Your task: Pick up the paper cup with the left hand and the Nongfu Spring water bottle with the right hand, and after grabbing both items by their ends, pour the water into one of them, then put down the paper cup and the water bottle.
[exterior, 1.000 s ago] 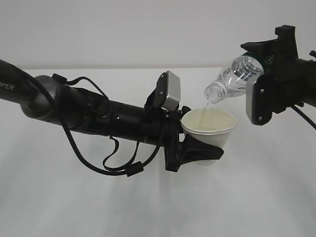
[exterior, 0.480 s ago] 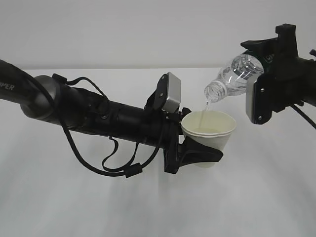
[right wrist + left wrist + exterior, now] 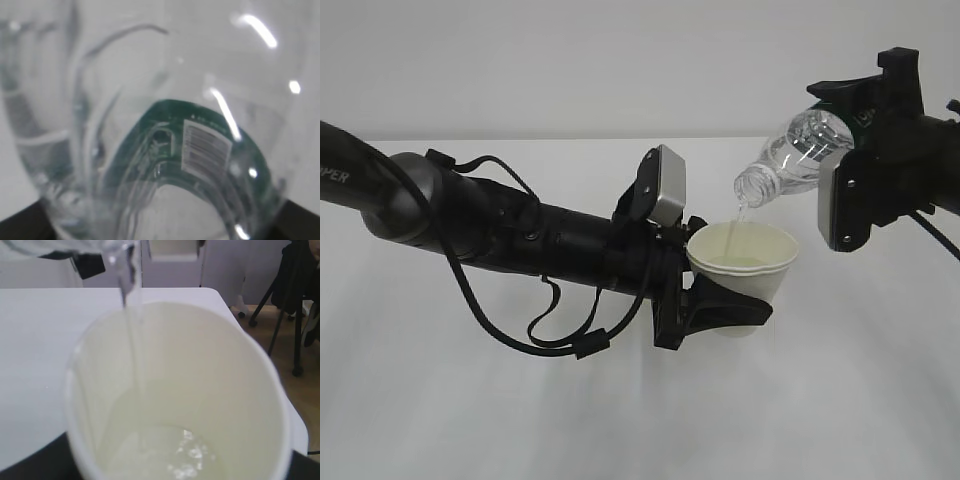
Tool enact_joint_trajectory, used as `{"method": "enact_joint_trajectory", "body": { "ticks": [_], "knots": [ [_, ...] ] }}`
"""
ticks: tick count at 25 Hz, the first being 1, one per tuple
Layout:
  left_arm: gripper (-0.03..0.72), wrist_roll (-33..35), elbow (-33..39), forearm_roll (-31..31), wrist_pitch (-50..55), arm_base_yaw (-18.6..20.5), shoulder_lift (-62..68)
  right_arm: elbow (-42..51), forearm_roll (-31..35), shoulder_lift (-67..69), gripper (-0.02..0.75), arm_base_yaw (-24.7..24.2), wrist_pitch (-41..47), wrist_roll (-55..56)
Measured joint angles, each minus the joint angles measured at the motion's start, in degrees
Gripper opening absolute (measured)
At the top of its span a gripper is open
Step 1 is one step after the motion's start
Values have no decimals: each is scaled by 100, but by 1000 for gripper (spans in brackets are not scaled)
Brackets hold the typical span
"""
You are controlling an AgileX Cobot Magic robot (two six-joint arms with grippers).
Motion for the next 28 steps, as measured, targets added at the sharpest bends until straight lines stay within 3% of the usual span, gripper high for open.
{"method": "enact_joint_trajectory", "body": {
  "ticks": [28],
  "knots": [
    [435, 0, 0, -12, 0, 0, 0, 0, -4, 0, 501, 0, 0, -62]
  ]
}}
